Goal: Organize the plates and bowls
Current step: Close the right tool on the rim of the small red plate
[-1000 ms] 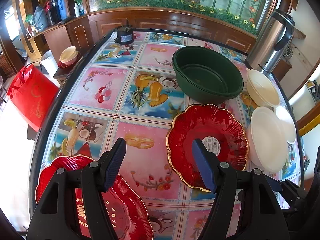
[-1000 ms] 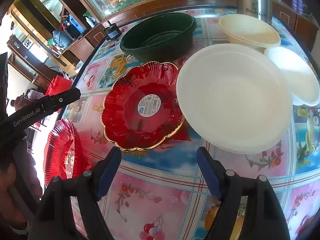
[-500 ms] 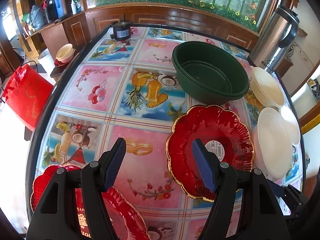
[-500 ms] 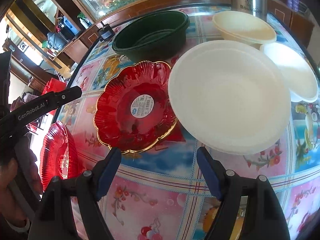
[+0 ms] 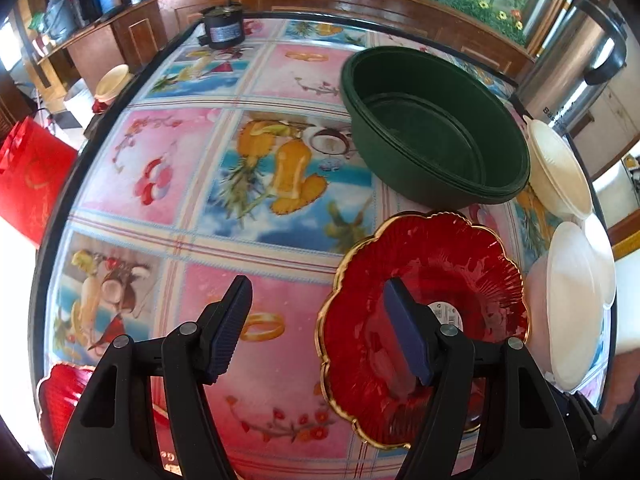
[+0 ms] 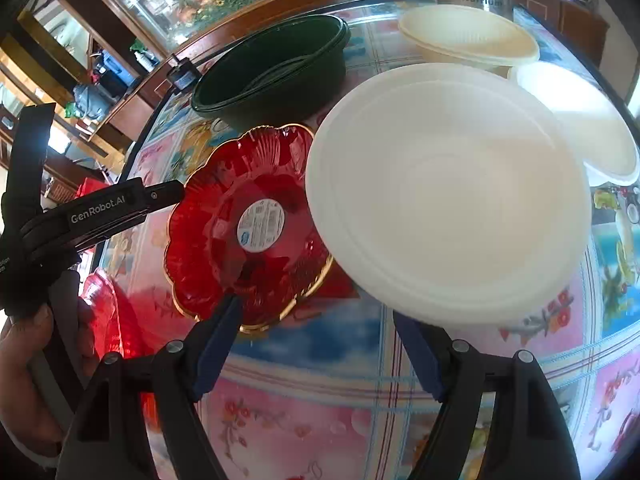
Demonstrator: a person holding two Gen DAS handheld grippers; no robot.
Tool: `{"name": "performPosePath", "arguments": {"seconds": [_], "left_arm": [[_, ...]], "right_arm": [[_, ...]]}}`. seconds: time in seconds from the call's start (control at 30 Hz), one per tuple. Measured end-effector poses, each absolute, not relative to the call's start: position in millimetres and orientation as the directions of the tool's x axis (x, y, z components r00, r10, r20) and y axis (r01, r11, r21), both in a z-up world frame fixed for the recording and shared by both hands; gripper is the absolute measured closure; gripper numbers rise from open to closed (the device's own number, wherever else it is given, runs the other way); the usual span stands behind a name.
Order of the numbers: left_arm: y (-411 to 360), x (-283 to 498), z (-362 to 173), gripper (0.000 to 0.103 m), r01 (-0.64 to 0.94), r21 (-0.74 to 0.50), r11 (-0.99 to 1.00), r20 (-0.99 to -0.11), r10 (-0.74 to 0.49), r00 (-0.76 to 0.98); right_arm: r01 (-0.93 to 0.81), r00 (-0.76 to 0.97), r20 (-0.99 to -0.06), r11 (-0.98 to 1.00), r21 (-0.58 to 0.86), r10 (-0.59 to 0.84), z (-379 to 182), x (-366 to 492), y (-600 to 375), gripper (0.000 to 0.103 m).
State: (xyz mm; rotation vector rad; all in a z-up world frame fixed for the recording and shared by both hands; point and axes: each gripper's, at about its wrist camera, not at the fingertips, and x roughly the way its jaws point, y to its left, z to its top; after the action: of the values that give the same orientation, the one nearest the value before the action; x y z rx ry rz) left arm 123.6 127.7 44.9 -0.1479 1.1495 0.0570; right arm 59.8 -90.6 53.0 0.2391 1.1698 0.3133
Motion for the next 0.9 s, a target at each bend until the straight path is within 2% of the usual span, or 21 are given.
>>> {"name": "performPosePath", "arguments": {"seconds": [0.37,0.4,0.43,0.47,0.5,0.53,0.6,0.63,0.73,0.9], "left_arm": [[117.0,138.8,26.1,0.034,-0.049,-0.031,0.998,-0.934,-0.012,0.358],[116.2,138.8,25.2,0.034,-0.043,-0.023,0.999,-0.934,-0.006,0.357],[115.4,138.9,24.4,0.034,-0.038,-0.018,0.999,-0.934,-0.003,0.356],[115.1,139.0,23.1,0.034,-0.035,-0.01,0.999,-0.935,0.003,0.354],[114.6,139.4,20.3,0.039,-0.03,0.001,1.0,-0.939,0.012,0.345],[114.5,139.7,18.2,0.05,-0.024,-0.005,1.0,-0.941,0.003,0.338],[113.6,140.1,19.3,0.064,-0.013,-0.035,0.999,-0.939,-0.028,0.342],[111.3,140.5,20.2,0.065,-0.006,-0.027,1.0,-0.94,-0.023,0.34],[108.6,139.5,20.7,0.067,0.005,-0.017,1.0,-0.94,-0.018,0.34],[117.0,135.7,27.5,0.077,-0.012,-0.056,0.998,-0.935,-0.049,0.351]], "right_arm": [[-0.072,0.389,-0.852,0.934,0.35,0.35,47.7,68.1,-84.0,0.026],[-0.069,0.384,-0.853,0.932,0.356,0.354,45.4,69.7,-82.7,0.032],[-0.069,0.381,-0.852,0.93,0.36,0.358,44.2,71.2,-81.7,0.044],[-0.072,0.377,-0.851,0.928,0.365,0.365,43.0,72.5,-79.9,0.05],[-0.079,0.376,-0.85,0.927,0.367,0.368,42.9,72.8,-78.5,0.057],[-0.088,0.373,-0.85,0.926,0.366,0.372,43.0,73.7,-76.9,0.064],[-0.101,0.364,-0.85,0.923,0.371,0.382,41.4,75.2,-74.8,0.072],[-0.107,0.362,-0.846,0.919,0.379,0.391,41.1,75.5,-75.3,0.077],[-0.116,0.351,-0.844,0.913,0.391,0.406,38.9,75.7,-75.5,0.081],[-0.131,0.353,-0.847,0.917,0.377,0.398,40.6,72.7,-78.5,0.083]]}}
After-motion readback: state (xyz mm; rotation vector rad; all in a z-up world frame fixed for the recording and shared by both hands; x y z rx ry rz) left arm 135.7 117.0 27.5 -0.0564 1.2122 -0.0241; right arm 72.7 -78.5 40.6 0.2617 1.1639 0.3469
